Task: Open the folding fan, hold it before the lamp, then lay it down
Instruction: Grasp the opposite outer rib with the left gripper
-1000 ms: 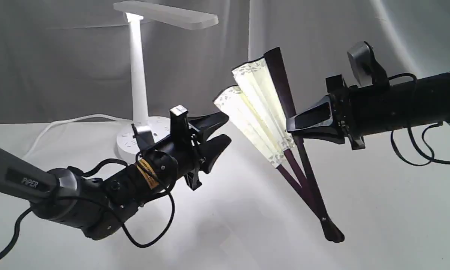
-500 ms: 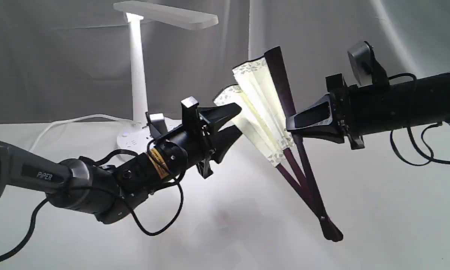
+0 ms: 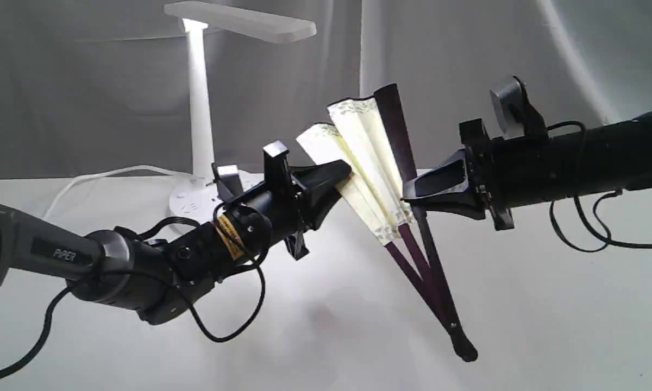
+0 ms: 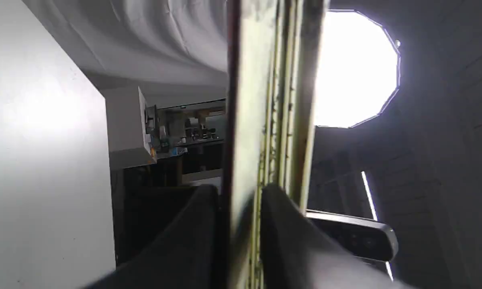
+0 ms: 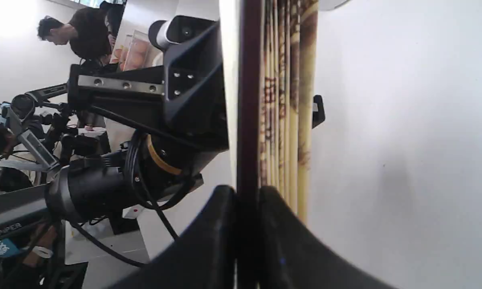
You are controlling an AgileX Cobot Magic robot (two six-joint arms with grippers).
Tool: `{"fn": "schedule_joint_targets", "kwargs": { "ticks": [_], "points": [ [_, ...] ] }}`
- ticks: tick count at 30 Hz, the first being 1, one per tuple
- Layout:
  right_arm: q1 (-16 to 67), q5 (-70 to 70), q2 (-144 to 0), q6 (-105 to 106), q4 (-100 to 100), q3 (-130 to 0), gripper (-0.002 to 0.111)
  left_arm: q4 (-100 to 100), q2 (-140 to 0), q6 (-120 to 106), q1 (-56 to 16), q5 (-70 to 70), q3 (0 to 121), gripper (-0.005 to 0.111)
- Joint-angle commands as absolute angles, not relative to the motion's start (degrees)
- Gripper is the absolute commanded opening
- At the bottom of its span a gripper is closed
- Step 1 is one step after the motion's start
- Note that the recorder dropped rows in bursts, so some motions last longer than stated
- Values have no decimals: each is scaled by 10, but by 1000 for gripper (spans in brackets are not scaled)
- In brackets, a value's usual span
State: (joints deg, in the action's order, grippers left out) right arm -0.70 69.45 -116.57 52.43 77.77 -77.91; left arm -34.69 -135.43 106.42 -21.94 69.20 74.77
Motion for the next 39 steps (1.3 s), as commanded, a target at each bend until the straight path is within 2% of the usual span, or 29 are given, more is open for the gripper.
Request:
{"fn": "schedule_joint_targets", "kwargs": {
  "ticks": [1,12,17,20,23,33,36,39],
  "points": [
    [-6,700,-1164,522,791,-781,0,-348,-1354,1064,-222,700,750,0],
    [-6,700,-1164,522,795,-781,2,-351,-1354,1072,-222,700,749,0],
    [-6,700,-1164,522,820,-781,25,-376,-1354,1099,-222,700,749,0],
    [-6,700,-1164,522,820,-781,34,-396,-1354,1115,-222,700,749,0],
    [-6,700,-1164,522,825,-781,38,-413,-1354,1123,-222,700,749,0],
    [-6,676,-1164,522,831,-781,37,-464,-1353,1158,-220,700,749,0],
    [-6,671,-1164,524,831,-781,31,-466,-1353,1170,-216,700,749,0],
    [-6,657,-1164,527,830,-781,18,-476,-1351,1170,-213,700,749,0]
  ]
}}
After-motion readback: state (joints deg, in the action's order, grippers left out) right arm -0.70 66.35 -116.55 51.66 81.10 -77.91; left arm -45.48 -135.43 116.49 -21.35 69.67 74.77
